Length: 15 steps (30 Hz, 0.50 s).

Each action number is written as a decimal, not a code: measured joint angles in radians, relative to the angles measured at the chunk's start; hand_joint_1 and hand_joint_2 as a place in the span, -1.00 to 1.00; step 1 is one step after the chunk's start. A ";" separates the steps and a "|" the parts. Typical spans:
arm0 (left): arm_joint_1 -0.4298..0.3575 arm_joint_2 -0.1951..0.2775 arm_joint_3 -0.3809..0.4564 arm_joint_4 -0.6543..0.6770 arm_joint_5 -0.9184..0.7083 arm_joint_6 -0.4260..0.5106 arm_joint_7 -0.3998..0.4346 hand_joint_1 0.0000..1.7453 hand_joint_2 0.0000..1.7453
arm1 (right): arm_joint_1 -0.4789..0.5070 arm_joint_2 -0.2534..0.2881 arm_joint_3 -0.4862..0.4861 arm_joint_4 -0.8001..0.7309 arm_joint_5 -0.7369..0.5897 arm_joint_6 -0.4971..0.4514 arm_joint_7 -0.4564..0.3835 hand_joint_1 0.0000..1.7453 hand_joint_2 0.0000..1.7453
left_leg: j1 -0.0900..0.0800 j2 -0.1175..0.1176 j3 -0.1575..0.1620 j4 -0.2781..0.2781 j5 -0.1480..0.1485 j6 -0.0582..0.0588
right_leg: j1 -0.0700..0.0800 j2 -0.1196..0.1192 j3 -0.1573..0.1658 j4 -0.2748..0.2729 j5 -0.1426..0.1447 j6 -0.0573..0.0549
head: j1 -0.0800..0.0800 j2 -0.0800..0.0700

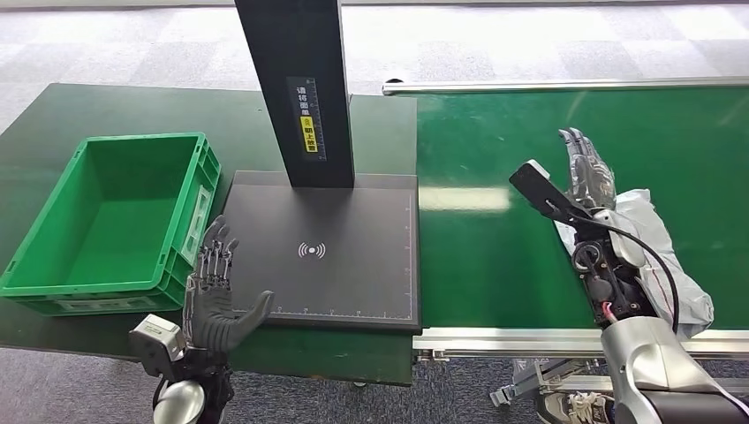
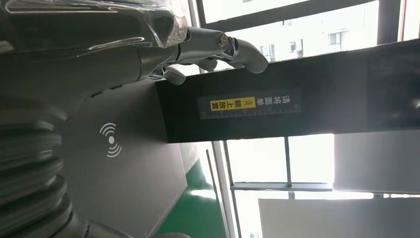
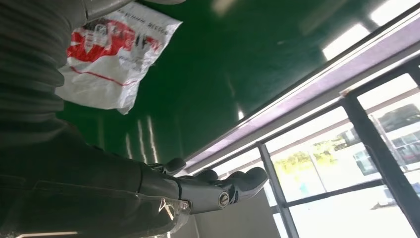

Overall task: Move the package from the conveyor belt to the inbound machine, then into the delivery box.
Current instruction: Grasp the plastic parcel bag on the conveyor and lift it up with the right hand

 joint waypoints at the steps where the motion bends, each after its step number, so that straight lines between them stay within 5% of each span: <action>1: 0.010 0.000 0.000 -0.004 0.004 0.002 -0.005 -1.00 1.00 | -0.005 -0.020 0.000 0.021 0.016 -0.002 0.019 -1.00 1.00 | 0.000 0.000 0.000 0.000 0.000 0.000 | 0.000 0.000 0.000 0.000 0.000 0.000 | 0.000 0.000; 4: 0.034 0.001 0.002 -0.010 0.015 0.004 -0.020 -1.00 1.00 | -0.026 -0.080 0.002 0.086 0.069 0.030 0.102 -1.00 1.00 | 0.000 -0.001 0.000 0.000 0.000 0.000 | 0.000 -0.001 0.000 0.000 0.000 0.000 | 0.000 0.000; 9: 0.042 0.008 0.002 -0.010 0.032 0.002 -0.033 -1.00 1.00 | -0.064 -0.172 0.015 0.196 0.151 0.249 0.250 -1.00 1.00 | 0.000 -0.001 -0.001 0.000 0.000 0.000 | 0.000 -0.001 0.000 0.000 0.000 0.000 | 0.000 0.000; 15: 0.041 0.008 0.002 -0.009 0.033 0.001 -0.033 -1.00 1.00 | -0.080 -0.230 0.039 0.266 0.186 0.372 0.307 -1.00 1.00 | 0.000 0.000 0.000 0.000 0.000 0.000 | 0.000 -0.001 0.000 0.000 0.000 0.000 | 0.000 0.000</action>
